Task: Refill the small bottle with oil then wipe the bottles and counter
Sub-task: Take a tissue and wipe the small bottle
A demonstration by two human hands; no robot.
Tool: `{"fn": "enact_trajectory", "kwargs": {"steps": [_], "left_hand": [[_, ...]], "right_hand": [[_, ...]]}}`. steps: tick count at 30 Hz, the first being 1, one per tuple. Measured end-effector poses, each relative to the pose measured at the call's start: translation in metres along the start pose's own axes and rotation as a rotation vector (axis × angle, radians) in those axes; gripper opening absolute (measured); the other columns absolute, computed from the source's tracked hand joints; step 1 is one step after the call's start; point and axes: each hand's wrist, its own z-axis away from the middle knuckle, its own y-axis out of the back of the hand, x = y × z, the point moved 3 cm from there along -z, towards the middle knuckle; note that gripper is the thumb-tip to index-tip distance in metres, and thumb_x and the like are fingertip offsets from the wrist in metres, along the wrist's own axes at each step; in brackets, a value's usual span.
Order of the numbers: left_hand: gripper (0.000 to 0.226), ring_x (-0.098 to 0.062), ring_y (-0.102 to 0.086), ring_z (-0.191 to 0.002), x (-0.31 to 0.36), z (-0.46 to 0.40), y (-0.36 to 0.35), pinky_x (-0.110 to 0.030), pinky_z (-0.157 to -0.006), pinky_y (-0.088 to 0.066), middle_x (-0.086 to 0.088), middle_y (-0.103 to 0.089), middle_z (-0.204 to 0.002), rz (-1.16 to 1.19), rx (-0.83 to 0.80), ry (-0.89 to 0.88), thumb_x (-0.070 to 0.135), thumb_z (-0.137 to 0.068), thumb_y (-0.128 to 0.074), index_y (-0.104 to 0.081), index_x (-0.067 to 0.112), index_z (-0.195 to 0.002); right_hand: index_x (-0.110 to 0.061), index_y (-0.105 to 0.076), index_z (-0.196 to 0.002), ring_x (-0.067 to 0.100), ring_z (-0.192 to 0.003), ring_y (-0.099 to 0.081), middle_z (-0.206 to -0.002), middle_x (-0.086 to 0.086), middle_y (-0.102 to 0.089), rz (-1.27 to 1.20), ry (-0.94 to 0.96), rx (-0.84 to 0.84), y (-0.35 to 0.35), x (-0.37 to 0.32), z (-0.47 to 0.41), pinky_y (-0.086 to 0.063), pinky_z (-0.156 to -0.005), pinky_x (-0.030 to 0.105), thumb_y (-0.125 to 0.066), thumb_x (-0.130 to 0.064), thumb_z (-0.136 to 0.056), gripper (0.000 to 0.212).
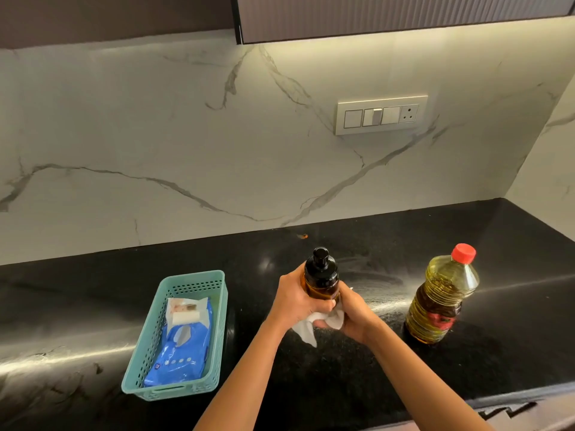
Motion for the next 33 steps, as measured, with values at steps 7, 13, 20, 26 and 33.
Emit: {"fn": "enact_trajectory", "kwargs": {"steps": [7,13,20,26,33], "left_hand": [[0.051,0.002,-0.065,-0.091,-0.005,-0.005,0.011,-0.012,-0.078,-0.049,0.009,-0.069,-0.093,0.070,-0.021,0.042,0.011,-0.057,-0.087,-0.062,0.026,-0.099],[0.053,0.002,-0.063,-0.098,-0.002,-0.002,0.010,-0.010,-0.079,-0.045,0.006,-0.070,-0.102,0.091,-0.144,0.065,0.014,-0.062,-0.084,-0.059,0.030,-0.105],[0.072,-0.009,-0.061,-0.107,-0.002,0.001,0.012,-0.035,-0.101,-0.047,0.006,-0.063,-0.112,0.102,-0.196,0.091,0.016,-0.061,-0.082,-0.043,0.023,-0.121],[0.087,-0.001,-0.064,-0.098,-0.007,0.010,0.013,-0.014,-0.080,-0.050,0.009,-0.063,-0.104,0.180,-0.022,0.049,0.006,-0.066,-0.080,-0.027,0.035,-0.129],[0.068,-0.006,-0.066,-0.095,-0.012,0.008,0.017,-0.015,-0.075,-0.052,0.001,-0.067,-0.102,0.235,0.085,-0.004,0.003,-0.065,-0.081,-0.043,0.020,-0.119]], "right_hand": [[-0.002,-0.066,-0.083,0.032,-0.076,-0.063,-0.095,0.032,-0.065,0.415,0.232,0.397,0.013,-0.014,0.007,-0.051,-0.080,0.054,-0.043,-0.043,-0.088,0.048],[-0.016,-0.055,-0.122,0.015,-0.111,-0.059,-0.118,0.008,-0.065,0.009,0.335,0.097,-0.009,-0.022,0.014,-0.047,-0.093,0.026,-0.012,-0.030,-0.102,0.050],[-0.009,-0.061,-0.115,0.021,-0.102,-0.063,-0.109,0.012,-0.069,-0.040,0.281,0.011,-0.022,-0.036,0.009,-0.047,-0.086,0.033,-0.005,-0.037,-0.098,0.064],[-0.005,-0.058,-0.115,0.020,-0.098,-0.056,-0.101,0.009,-0.065,0.075,0.335,0.117,-0.026,-0.006,0.011,-0.045,-0.085,0.028,-0.021,-0.035,-0.098,0.050],[-0.018,-0.047,-0.127,0.014,-0.119,-0.051,-0.124,0.004,-0.058,0.155,0.321,0.104,-0.031,0.007,0.012,-0.038,-0.104,0.029,-0.032,-0.051,-0.087,0.054]]}}
